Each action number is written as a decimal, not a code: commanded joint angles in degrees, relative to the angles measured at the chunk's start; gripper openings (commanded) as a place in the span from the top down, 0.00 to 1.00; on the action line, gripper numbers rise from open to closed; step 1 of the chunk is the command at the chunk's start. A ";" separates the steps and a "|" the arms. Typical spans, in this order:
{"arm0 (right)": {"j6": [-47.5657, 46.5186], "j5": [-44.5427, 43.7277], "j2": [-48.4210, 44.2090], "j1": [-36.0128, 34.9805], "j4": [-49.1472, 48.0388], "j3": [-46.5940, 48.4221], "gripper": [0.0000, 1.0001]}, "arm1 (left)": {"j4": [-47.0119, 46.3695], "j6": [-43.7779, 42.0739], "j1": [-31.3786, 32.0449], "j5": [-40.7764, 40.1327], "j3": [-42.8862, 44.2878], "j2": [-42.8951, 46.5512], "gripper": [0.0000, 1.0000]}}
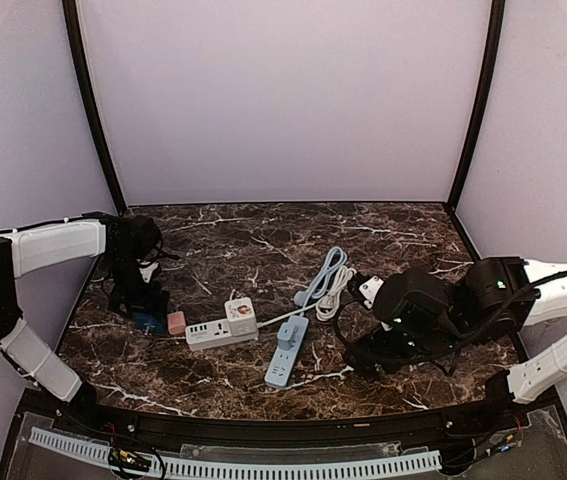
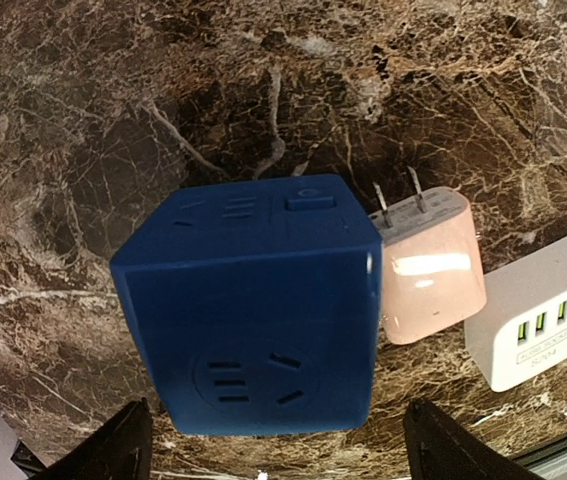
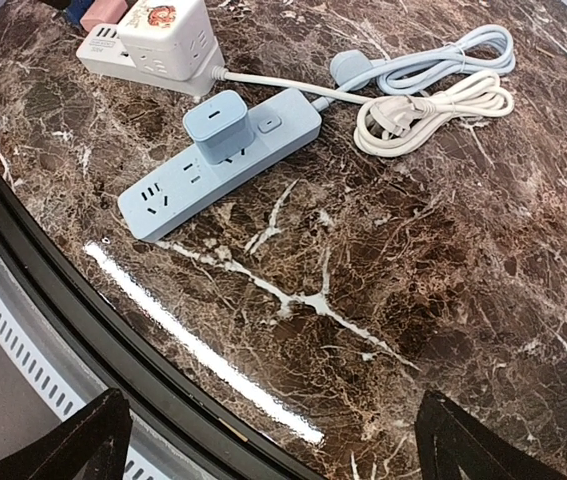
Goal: Insert the plug
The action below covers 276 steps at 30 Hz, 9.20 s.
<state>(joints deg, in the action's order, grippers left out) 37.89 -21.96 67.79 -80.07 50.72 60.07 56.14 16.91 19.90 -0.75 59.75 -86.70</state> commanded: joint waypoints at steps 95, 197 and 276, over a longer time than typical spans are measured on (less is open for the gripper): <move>-25.79 49.98 5.33 16.55 -9.27 18.96 0.01 | -18.85 -21.45 30.01 54.99 15.06 13.10 0.97; 0.69 34.24 0.84 19.10 -9.45 12.46 1.00 | -28.09 -17.36 35.31 16.85 -0.85 28.97 0.06; 39.72 11.95 -24.71 7.19 16.65 4.53 1.00 | -27.03 47.74 53.49 -11.69 5.92 -14.56 0.49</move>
<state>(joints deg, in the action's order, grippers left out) 78.26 -9.65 44.73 -72.51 67.61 64.99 24.58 62.83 72.51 -12.45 64.36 -100.53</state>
